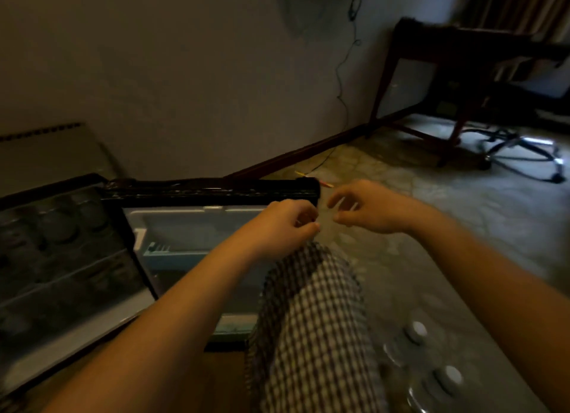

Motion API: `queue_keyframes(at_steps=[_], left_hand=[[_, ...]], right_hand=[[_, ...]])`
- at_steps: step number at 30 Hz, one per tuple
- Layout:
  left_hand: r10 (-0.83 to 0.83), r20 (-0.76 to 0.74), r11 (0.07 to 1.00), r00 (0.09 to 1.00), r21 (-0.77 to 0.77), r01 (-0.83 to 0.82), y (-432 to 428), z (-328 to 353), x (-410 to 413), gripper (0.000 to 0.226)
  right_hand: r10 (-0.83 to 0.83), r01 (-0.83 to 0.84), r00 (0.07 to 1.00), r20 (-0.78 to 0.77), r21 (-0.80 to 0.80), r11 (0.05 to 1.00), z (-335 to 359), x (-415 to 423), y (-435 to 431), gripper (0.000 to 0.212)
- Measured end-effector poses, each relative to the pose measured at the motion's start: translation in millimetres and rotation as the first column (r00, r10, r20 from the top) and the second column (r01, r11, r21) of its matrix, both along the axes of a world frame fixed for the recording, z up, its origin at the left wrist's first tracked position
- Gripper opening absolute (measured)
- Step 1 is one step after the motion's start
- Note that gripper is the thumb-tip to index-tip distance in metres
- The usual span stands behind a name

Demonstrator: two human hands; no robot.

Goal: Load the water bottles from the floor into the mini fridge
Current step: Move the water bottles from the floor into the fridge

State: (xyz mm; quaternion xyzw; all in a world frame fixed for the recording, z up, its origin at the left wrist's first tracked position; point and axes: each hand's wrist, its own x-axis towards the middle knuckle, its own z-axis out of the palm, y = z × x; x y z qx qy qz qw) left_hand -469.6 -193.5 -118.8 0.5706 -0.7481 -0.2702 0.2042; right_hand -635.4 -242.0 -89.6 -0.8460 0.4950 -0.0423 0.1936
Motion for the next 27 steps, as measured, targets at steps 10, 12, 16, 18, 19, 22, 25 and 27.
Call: queue_keyframes(at_steps=[10, 12, 16, 18, 19, 22, 25, 27], left_hand=[[-0.235, 0.029, 0.966, 0.972, 0.117, 0.230, 5, -56, -155, 0.034], [-0.257, 0.022, 0.951, 0.966, 0.181, 0.249, 11, -81, -175, 0.033], [-0.258, 0.001, 0.907, 0.966, 0.345, 0.242, 27, -125, -207, 0.031], [-0.268, -0.006, 0.880, 0.964, 0.407, 0.247, 36, -143, -219, 0.029], [-0.276, -0.008, 0.869, 0.961, 0.426, 0.253, 41, -151, -224, 0.029], [-0.325, 0.017, 0.842, 0.945, 0.459, 0.282, 55, -168, -235, 0.027], [-0.435, 0.134, 0.811, 0.891, 0.489, 0.322, 72, -181, -242, 0.028], [-0.480, 0.157, 0.784, 0.863, 0.519, 0.341, 80, -188, -244, 0.028]], right_hand=[[-0.287, 0.281, 0.958, 0.031, 0.120, 0.952, -67, -153, 36, 0.031], [-0.356, 0.346, 0.934, 0.016, 0.202, 0.916, -97, -182, 45, 0.032], [-0.499, 0.492, 0.864, -0.071, 0.332, 0.805, -162, -231, 72, 0.032], [-0.559, 0.562, 0.820, -0.123, 0.360, 0.745, -197, -248, 88, 0.030], [-0.586, 0.595, 0.796, -0.149, 0.368, 0.715, -213, -254, 96, 0.029], [-0.628, 0.687, 0.725, -0.283, 0.371, 0.626, -257, -265, 119, 0.030], [-0.623, 0.753, 0.657, -0.424, 0.328, 0.570, -294, -268, 136, 0.034], [-0.678, 0.793, 0.609, -0.412, 0.286, 0.538, -311, -268, 145, 0.033]])
